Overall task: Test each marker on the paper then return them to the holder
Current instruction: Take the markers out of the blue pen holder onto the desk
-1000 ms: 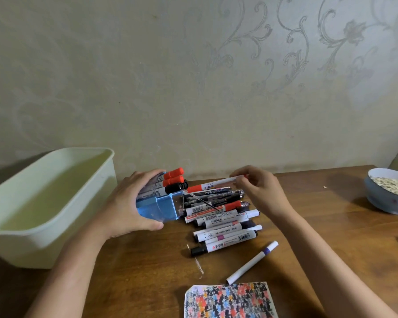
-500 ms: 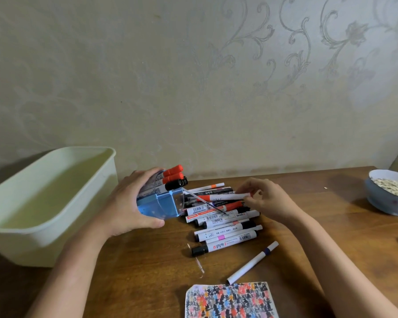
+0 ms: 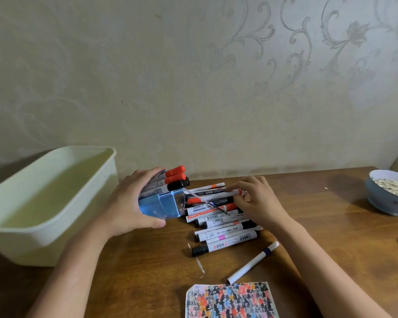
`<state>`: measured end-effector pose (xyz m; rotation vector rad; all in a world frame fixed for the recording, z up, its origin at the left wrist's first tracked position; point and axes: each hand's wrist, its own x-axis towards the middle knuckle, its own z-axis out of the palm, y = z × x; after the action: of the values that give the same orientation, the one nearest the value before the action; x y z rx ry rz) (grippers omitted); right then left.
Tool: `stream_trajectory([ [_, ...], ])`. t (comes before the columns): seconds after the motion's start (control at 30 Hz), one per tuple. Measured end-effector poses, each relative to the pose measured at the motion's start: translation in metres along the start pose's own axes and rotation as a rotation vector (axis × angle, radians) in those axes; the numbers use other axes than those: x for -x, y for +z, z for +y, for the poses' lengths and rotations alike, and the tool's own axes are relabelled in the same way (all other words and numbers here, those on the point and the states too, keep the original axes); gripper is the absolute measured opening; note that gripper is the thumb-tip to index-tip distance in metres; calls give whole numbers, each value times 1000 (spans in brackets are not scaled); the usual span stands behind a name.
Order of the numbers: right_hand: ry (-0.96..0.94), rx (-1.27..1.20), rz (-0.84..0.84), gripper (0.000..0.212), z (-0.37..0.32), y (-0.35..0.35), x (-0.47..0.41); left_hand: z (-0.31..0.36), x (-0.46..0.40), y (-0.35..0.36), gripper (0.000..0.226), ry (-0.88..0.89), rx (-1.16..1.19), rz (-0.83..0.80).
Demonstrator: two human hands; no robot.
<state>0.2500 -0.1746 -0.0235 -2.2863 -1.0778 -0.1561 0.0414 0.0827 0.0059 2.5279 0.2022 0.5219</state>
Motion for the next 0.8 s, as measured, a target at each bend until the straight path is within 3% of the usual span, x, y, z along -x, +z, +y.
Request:
stream_trajectory([
  [0.23,-135,70,-117,40,-14,9,4,1,-1,0,114,7,-34,-10],
  [0.5,-164,47,-13,12,-16,12,4,-1,-1,1,114,8,-35,-7],
  [0.8,-117,34,-16,8,-9,0,3,-1,0,0,114,8,-36,-1],
])
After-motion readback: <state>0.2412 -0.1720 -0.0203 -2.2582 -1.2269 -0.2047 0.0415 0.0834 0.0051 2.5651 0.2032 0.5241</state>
